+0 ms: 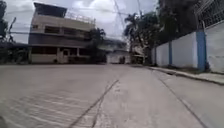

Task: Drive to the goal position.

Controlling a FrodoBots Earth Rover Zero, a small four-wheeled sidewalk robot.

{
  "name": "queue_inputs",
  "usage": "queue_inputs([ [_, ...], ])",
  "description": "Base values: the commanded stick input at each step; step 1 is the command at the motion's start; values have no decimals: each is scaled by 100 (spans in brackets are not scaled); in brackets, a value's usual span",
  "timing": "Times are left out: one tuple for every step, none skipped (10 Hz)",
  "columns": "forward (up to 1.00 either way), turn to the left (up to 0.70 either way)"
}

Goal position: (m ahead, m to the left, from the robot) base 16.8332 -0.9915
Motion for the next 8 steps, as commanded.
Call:
queue_inputs([
  [100, -5],
  [100, -12],
  [100, -24],
  [100, -26],
  [100, -26],
  [100, -26],
  [100, -26],
  [100, -26],
])
